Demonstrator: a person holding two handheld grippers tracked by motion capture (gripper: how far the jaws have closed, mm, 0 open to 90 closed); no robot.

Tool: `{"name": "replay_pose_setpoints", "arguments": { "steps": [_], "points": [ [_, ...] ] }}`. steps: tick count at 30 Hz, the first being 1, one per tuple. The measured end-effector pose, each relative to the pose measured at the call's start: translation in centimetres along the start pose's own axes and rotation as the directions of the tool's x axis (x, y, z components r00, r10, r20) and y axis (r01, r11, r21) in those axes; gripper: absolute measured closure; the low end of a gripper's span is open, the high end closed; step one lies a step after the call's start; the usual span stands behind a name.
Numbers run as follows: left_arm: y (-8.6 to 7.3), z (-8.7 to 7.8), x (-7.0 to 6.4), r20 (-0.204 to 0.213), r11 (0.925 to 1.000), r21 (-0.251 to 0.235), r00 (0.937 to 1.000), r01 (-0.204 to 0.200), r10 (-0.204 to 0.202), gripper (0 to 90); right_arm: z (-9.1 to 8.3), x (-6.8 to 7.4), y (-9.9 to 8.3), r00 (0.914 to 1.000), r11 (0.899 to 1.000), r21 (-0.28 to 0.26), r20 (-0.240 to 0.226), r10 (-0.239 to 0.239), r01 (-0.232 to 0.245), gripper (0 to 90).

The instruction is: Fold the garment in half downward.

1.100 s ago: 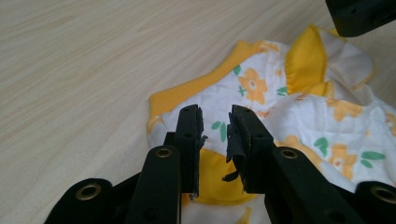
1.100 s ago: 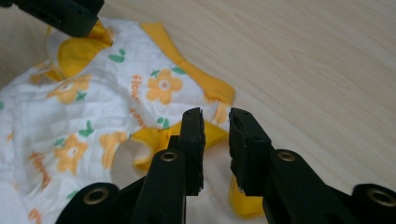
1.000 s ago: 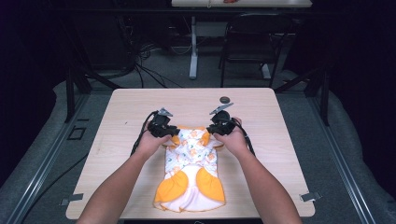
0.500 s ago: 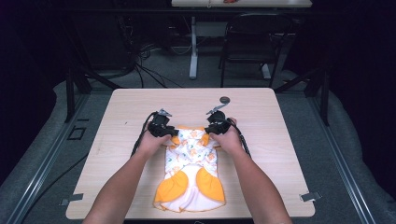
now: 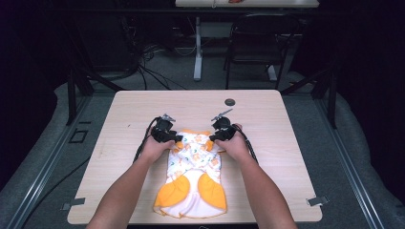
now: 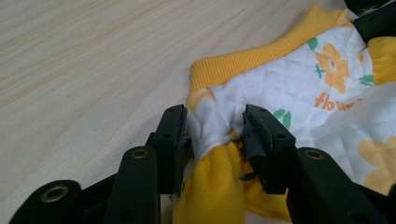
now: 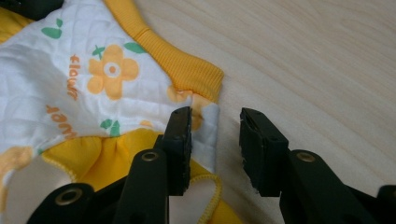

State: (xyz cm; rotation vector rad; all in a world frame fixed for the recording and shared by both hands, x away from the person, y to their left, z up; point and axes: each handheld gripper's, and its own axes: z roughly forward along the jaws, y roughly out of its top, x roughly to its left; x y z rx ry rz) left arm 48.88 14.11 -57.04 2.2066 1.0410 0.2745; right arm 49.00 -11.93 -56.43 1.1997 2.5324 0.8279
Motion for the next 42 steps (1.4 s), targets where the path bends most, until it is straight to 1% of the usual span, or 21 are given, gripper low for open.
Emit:
{"name": "replay_pose_setpoints", "arguments": {
  "steps": [1, 4, 5, 7, 8, 9, 10, 12, 13, 16, 17, 18, 19, 21, 24, 26, 29, 33, 36, 37, 42],
  "points": [
    [0.0, 0.0, 0.0, 0.0, 1.0, 0.0, 1.0, -0.003, 0.003, 60.6, 0.1, 0.1, 0.0, 1.0, 1.0, -0.006, -0.006, 0.002, -0.002, 65.3],
    [0.0, 0.1, -0.2, 0.002, 0.9999, 0.004, 0.9999, -0.015, 0.015, 64.5, 0.0, 0.1, 0.2, 0.9998, 1.0, 0.015, -0.009, -0.017, 0.017, 69.6],
    [0.0, 0.1, -0.2, 0.003, 0.9999, 0.007, 0.9999, -0.014, 0.014, 65.2, 0.2, 0.3, 0.1, 0.9999, 1.0, -0.016, -0.013, 0.005, -0.006, 71.9],
    [0.0, 0.1, -0.2, 0.01, 0.9999, 0.007, 0.9999, -0.014, 0.014, 68.2, 0.1, 0.4, 0.3, 0.9996, 1.0, 0.017, -0.02, -0.019, 0.019, 75.2],
    [0.0, 0.1, -0.2, 0.012, 0.9999, 0.008, 0.9998, -0.013, 0.013, 68.8, 0.1, 0.5, 0.3, 0.9997, 1.0, 0.015, -0.016, -0.019, 0.02, 76.1],
    [0.0, 0.1, -0.2, 0.017, 0.9999, 0.009, 0.9998, -0.013, 0.013, 69.9, 0.3, 0.6, 0.3, 0.9998, 1.0, -0.004, -0.019, -0.004, 0.004, 77.3],
    [0.0, 0.1, -0.2, 0.025, 0.9999, 0.009, 0.9996, -0.012, 0.012, 71.6, 0.1, 0.6, 0.5, 0.9996, 0.999, 0.027, -0.018, -0.021, 0.022, 78.5],
    [-0.1, 0.0, -0.2, 0.032, 0.9999, 0.013, 0.9995, -0.006, 0.005, 74.2, 0.1, 0.7, 0.6, 0.9992, 0.999, 0.035, -0.017, -0.035, 0.036, 82.0],
    [0.0, 0.0, -0.2, 0.033, 0.9999, 0.016, 0.9995, -0.002, 0.002, 75.9, 0.2, 0.9, 0.5, 0.9994, 0.999, 0.025, -0.019, -0.028, 0.029, 84.1],
    [0.0, 0.0, -0.2, 0.04, 0.9997, 0.026, 0.9992, 0.002, -0.003, 80.5, 0.2, 1.3, 0.7, 0.9982, 0.998, 0.036, -0.002, -0.06, 0.06, 88.1],
    [0.0, -0.1, -0.2, 0.042, 0.9996, 0.029, 0.9991, 0.004, -0.005, 81.3, 0.3, 1.3, 0.7, 0.998, 0.997, 0.032, 0.001, -0.063, 0.063, 88.3],
    [0.0, -0.1, -0.2, 0.042, 0.9995, 0.033, 0.9991, 0.001, -0.003, 81.9, 0.2, 1.3, 0.8, 0.9969, 0.996, 0.048, 0.008, -0.078, 0.077, 88.5],
    [0.0, -0.2, -0.2, 0.036, 0.9994, 0.035, 0.9994, -0.005, 0.003, 82.6, 0.3, 1.4, 0.8, 0.9978, 0.997, 0.033, 0.007, -0.066, 0.066, 88.7],
    [0.0, -0.2, -0.3, 0.03, 0.9994, 0.035, 0.9995, -0.008, 0.007, 83.0, 0.2, 1.4, 0.8, 0.9967, 0.996, 0.035, 0.016, -0.08, 0.079, 88.9],
    [0.0, -0.3, -0.4, 0.025, 0.9992, 0.037, 0.9996, -0.014, 0.013, 83.4, 0.3, 1.5, 0.7, 0.9974, 0.998, 0.019, 0.024, -0.068, 0.067, 89.0],
    [0.0, -0.3, -0.4, 0.025, 0.9993, 0.034, 0.9996, -0.013, 0.012, 83.5, 0.2, 1.4, 0.7, 0.9962, 0.996, 0.026, 0.027, -0.083, 0.082, 89.0],
    [0.0, -0.4, -0.4, 0.023, 0.9994, 0.031, 0.9996, -0.014, 0.013, 83.8, 0.2, 1.5, 0.7, 0.9975, 0.998, 0.001, 0.022, -0.067, 0.067, 89.1],
    [0.1, -0.7, -0.4, 0.016, 0.9996, 0.023, 0.9998, -0.014, 0.013, 84.0, -0.5, 1.3, 0.9, 0.9969, 0.997, 0.002, 0.014, -0.078, 0.077, 89.1],
    [0.3, -1.3, -0.3, 0.015, 0.9998, 0.013, 0.9997, -0.017, 0.017, 84.0, -1.2, 1.2, 1.1, 0.9978, 0.998, -0.02, 0.0, -0.067, 0.067, 89.2],
    [0.4, -1.4, -0.4, 0.012, 0.9999, 0.001, 0.9998, -0.015, 0.015, 84.0, -1.4, 1.1, 1.2, 0.9966, 0.996, -0.022, 0.002, -0.082, 0.083, 89.2],
    [1.1, -2.8, -0.4, 0.015, 0.9992, -0.027, 0.9995, -0.028, 0.029, 84.1, -2.9, 1.1, 1.8, 0.9958, 0.994, -0.068, 0.002, -0.091, 0.091, 89.3]
  ]
}}
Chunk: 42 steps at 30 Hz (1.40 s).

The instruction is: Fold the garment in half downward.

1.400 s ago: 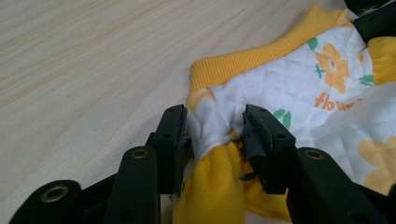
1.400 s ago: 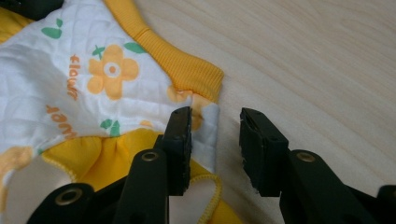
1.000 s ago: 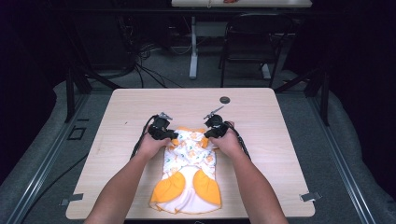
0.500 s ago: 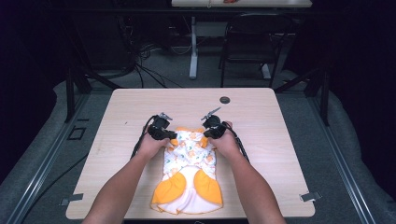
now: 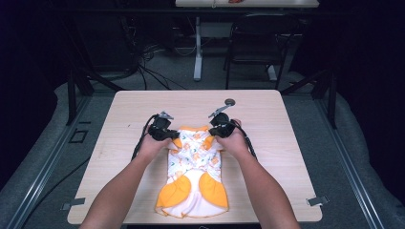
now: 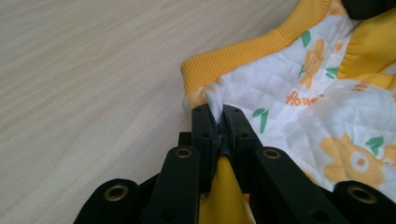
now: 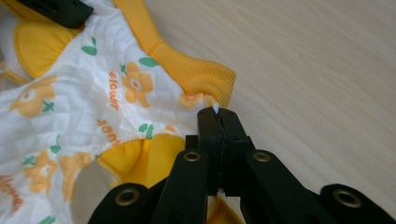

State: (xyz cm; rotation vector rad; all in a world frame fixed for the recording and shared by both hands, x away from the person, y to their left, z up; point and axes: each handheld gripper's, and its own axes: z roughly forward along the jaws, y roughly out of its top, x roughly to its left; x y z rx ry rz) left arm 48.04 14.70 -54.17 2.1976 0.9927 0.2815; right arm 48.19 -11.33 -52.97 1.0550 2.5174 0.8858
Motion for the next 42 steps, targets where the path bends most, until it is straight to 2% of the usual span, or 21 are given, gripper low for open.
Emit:
{"name": "replay_pose_setpoints", "arguments": {
  "steps": [3, 4, 9, 10, 14, 18, 20, 23, 28, 34, 37, 42],
  "points": [
    [0.5, -0.9, 0.0, 0.001, 0.9995, -0.031, 1.0, 0.008, -0.008, 84.1, -0.8, 0.0, 0.2, 0.9995, 0.998, -0.05, -0.003, 0.032, -0.032, 89.2],
    [0.7, -1.1, 0.0, 0.003, 0.9993, -0.037, 1.0, 0.007, -0.007, 84.1, -1.2, -0.2, 0.3, 0.9997, 0.999, -0.042, -0.002, 0.025, -0.025, 89.2],
    [1.7, -2.2, -0.3, -0.002, 0.9984, -0.055, 0.9999, -0.017, 0.017, 84.1, -2.2, -0.3, 0.4, 0.9993, 0.996, -0.076, -0.001, 0.037, -0.037, 89.1],
    [1.9, -2.5, -0.4, -0.004, 0.9976, -0.066, 0.9998, -0.017, 0.017, 84.1, -2.5, -0.3, 0.6, 0.9998, 0.998, -0.063, 0.008, 0.021, -0.02, 89.2],
    [2.5, -3.3, -0.4, -0.011, 0.9963, -0.082, 0.9997, -0.024, 0.024, 84.1, -3.6, 0.0, 1.5, 0.9996, 0.997, -0.073, 0.021, -0.017, 0.018, 89.2],
    [3.3, -4.5, -0.3, -0.017, 0.9937, -0.111, 0.9997, -0.018, 0.016, 84.1, -4.9, 0.0, 2.6, 0.9989, 0.996, -0.086, 0.031, -0.035, 0.038, 89.2],
    [3.7, -5.0, -0.3, -0.027, 0.9928, -0.115, 0.9992, -0.031, 0.028, 84.2, -5.5, 0.2, 3.2, 0.9987, 0.994, -0.102, 0.036, -0.035, 0.038, 89.2],
    [4.2, -5.8, -0.2, -0.032, 0.9902, -0.136, 0.999, -0.034, 0.029, 84.2, -6.4, 0.3, 4.1, 0.997, 0.992, -0.108, 0.046, -0.061, 0.066, 89.2],
    [4.7, -6.6, -0.1, -0.033, 0.9872, -0.156, 0.999, -0.034, 0.029, 84.1, -7.4, 0.4, 4.9, 0.9959, 0.988, -0.135, 0.062, -0.067, 0.075, 89.1],
    [5.7, -7.7, -0.2, -0.059, 0.9795, -0.193, 0.9973, -0.055, 0.045, 84.1, -8.6, 0.3, 6.0, 0.9927, 0.982, -0.163, 0.091, -0.079, 0.093, 89.1],
    [5.7, -7.9, -0.4, -0.056, 0.9775, -0.201, 0.997, -0.063, 0.053, 84.1, -9.1, 0.3, 6.1, 0.9922, 0.979, -0.178, 0.096, -0.08, 0.096, 89.1],
    [4.8, -7.1, -0.7, -0.053, 0.9815, -0.174, 0.996, -0.08, 0.072, 84.1, -8.4, 0.6, 5.2, 0.9911, 0.982, -0.157, 0.093, -0.096, 0.109, 89.1]
  ]
}}
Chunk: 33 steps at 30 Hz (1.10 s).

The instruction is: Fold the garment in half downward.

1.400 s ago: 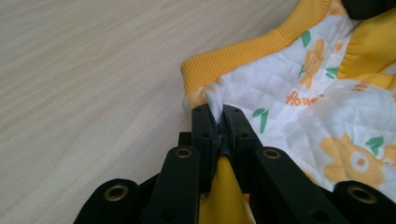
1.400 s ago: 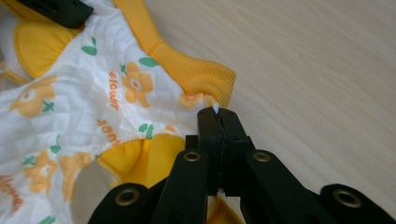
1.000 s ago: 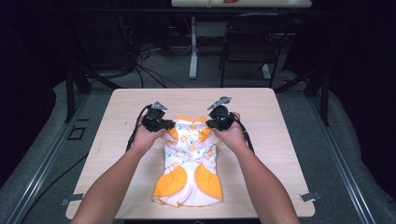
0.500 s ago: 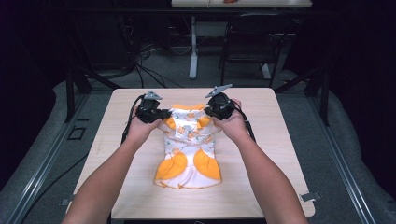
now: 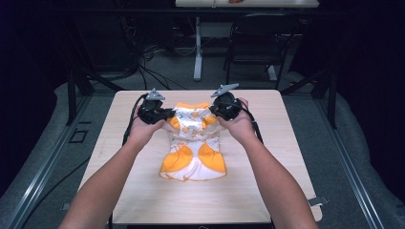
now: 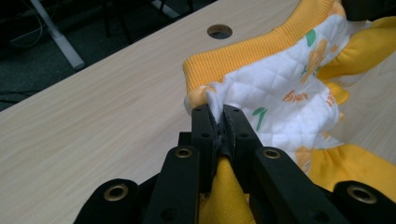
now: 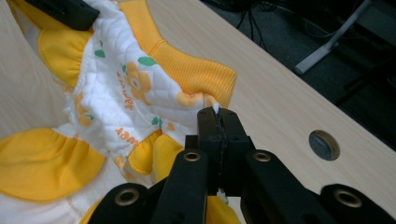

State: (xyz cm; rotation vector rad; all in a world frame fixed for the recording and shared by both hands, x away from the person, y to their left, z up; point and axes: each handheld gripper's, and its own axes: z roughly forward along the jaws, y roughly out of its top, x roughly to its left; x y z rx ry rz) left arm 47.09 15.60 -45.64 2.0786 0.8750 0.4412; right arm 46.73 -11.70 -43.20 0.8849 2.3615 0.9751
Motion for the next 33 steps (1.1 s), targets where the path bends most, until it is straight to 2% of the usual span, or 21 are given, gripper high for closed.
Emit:
{"name": "replay_pose_setpoints", "arguments": {
  "steps": [4, 10, 22, 33],
  "points": [
    [-0.7, 0.4, -0.2, 0.005, 0.9996, 0.023, 0.9999, -0.013, 0.013, 84.1, 0.4, 0.3, -0.9, 1.0, 1.0, 0.011, -0.009, -0.003, 0.003, 89.0],
    [-1.5, 0.7, -0.4, 0.02, 0.9992, 0.031, 0.9995, -0.024, 0.023, 84.1, 0.6, 0.7, -1.7, 0.9997, 1.0, 0.02, -0.022, -0.007, 0.007, 89.0],
    [-3.2, 0.9, -0.8, 0.039, 0.9991, 0.039, 0.9991, -0.017, 0.016, 84.0, 0.8, 1.7, -3.2, 0.9982, 0.999, 0.034, -0.058, -0.015, 0.017, 88.9],
    [-4.3, 0.4, -1.2, 0.081, 0.9989, 0.043, 0.9966, -0.02, 0.016, 84.0, 0.3, 2.5, -4.1, 0.9955, 0.999, 0.035, -0.093, -0.023, 0.026, 89.0]
  ]
}}
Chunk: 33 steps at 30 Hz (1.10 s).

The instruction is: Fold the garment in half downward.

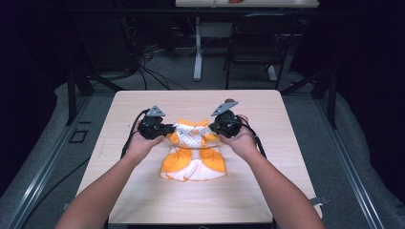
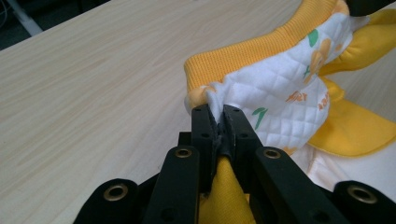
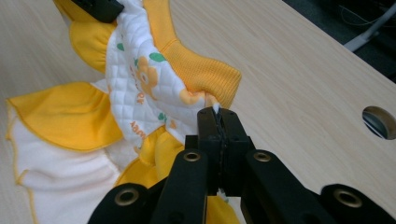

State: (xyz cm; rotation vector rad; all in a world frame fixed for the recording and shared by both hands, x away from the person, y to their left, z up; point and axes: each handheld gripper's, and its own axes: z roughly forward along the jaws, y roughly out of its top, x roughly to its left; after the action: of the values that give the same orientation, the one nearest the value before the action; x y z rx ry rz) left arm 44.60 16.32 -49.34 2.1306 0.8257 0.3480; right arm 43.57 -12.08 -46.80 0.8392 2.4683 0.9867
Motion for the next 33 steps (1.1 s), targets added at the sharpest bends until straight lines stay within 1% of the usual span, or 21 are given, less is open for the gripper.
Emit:
{"name": "replay_pose_setpoints", "arguments": {
  "steps": [2, 5, 8, 12, 14, 15, 16, 17, 18, 19, 20, 21, 25, 28, 29, 30, 31, 32, 33],
  "points": [
    [-0.2, 0.0, -0.1, 0.005, 1.0, 0.004, 1.0, -0.004, 0.004, 84.0, 0.0, 0.1, -0.1, 1.0, 1.0, -0.001, -0.006, 0.0, 0.0, 89.0],
    [-0.6, -0.1, -0.3, 0.013, 1.0, 0.007, 0.9999, -0.005, 0.005, 84.0, 0.0, 0.6, -0.8, 0.9999, 1.0, 0.008, -0.015, -0.007, 0.007, 89.1],
    [-1.1, -0.1, -0.6, 0.018, 0.9999, 0.009, 0.9998, -0.01, 0.01, 84.0, 0.0, 0.9, -1.1, 0.9995, 1.0, 0.02, -0.02, -0.023, 0.024, 89.1],
    [-1.5, -0.3, -0.8, 0.024, 0.9999, 0.007, 0.9997, -0.01, 0.009, 83.9, -0.2, 1.2, -1.1, 0.9992, 0.999, 0.02, -0.03, -0.025, 0.025, 89.0],
    [-1.8, -0.4, -0.9, 0.03, 0.9998, 0.018, 0.9995, -0.013, 0.013, 83.9, -0.2, 1.7, -1.6, 0.999, 1.0, 0.012, -0.044, -0.013, 0.014, 89.1],
    [-2.0, -0.4, -0.9, 0.032, 0.9998, 0.018, 0.9994, -0.012, 0.011, 83.9, -0.2, 1.7, -1.6, 0.999, 1.0, 0.012, -0.044, -0.013, 0.014, 89.1],
    [-2.2, -0.4, -1.0, 0.034, 0.9996, 0.022, 0.9993, -0.015, 0.014, 83.9, -0.1, 1.9, -1.8, 0.9986, 0.999, 0.023, -0.049, -0.02, 0.021, 89.1],
    [-2.4, -0.4, -1.1, 0.035, 0.9995, 0.026, 0.9993, -0.016, 0.015, 83.9, 0.0, 2.3, -2.1, 0.9981, 0.998, 0.036, -0.048, -0.04, 0.041, 89.1],
    [-2.5, -0.4, -1.1, 0.036, 0.9994, 0.026, 0.9991, -0.023, 0.022, 83.9, 0.0, 2.3, -2.1, 0.9981, 0.998, 0.036, -0.048, -0.04, 0.041, 89.1],
    [-2.7, -0.4, -1.3, 0.037, 0.9995, 0.026, 0.9992, -0.019, 0.018, 83.9, 0.1, 2.6, -2.5, 0.9979, 0.999, 0.029, -0.06, -0.024, 0.026, 89.1],
    [-2.9, -0.4, -1.3, 0.041, 0.9995, 0.028, 0.999, -0.018, 0.016, 83.9, 0.1, 2.6, -2.5, 0.9979, 0.999, 0.029, -0.06, -0.024, 0.026, 89.1],
    [-3.1, -0.4, -1.4, 0.043, 0.9993, 0.03, 0.9989, -0.02, 0.019, 83.9, 0.3, 3.0, -2.9, 0.9976, 0.998, 0.043, -0.059, -0.036, 0.039, 89.0],
    [-3.9, -0.3, -2.0, 0.049, 0.9982, 0.046, 0.9982, -0.038, 0.035, 83.8, 0.3, 3.3, -3.4, 0.9962, 0.998, 0.047, -0.074, -0.046, 0.049, 89.1],
    [-4.5, -0.2, -2.5, 0.057, 0.9979, 0.046, 0.9975, -0.044, 0.042, 83.6, 0.3, 3.5, -3.6, 0.996, 0.997, 0.049, -0.068, -0.058, 0.062, 89.1],
    [-4.7, -0.1, -2.7, 0.062, 0.9978, 0.047, 0.9972, -0.046, 0.043, 83.6, 0.4, 3.6, -3.9, 0.9958, 0.997, 0.051, -0.077, -0.048, 0.052, 89.1],
    [-4.9, -0.2, -2.9, 0.067, 0.9979, 0.046, 0.9968, -0.046, 0.043, 83.3, 0.6, 3.7, -4.2, 0.996, 0.997, 0.061, -0.074, -0.05, 0.055, 89.0],
    [-5.4, -0.1, -3.2, 0.071, 0.9975, 0.049, 0.9963, -0.051, 0.048, 82.9, 0.7, 3.9, -4.5, 0.9955, 0.995, 0.073, -0.068, -0.065, 0.07, 89.0],
    [-5.4, -0.1, -3.2, 0.071, 0.9975, 0.049, 0.9963, -0.051, 0.048, 82.3, 0.7, 3.9, -4.5, 0.9955, 0.995, 0.073, -0.068, -0.065, 0.07, 89.0],
    [-5.6, -0.1, -3.3, 0.073, 0.9975, 0.049, 0.9962, -0.052, 0.048, 82.3, 0.8, 3.9, -4.9, 0.9954, 0.996, 0.069, -0.083, -0.047, 0.053, 89.0]
  ]
}}
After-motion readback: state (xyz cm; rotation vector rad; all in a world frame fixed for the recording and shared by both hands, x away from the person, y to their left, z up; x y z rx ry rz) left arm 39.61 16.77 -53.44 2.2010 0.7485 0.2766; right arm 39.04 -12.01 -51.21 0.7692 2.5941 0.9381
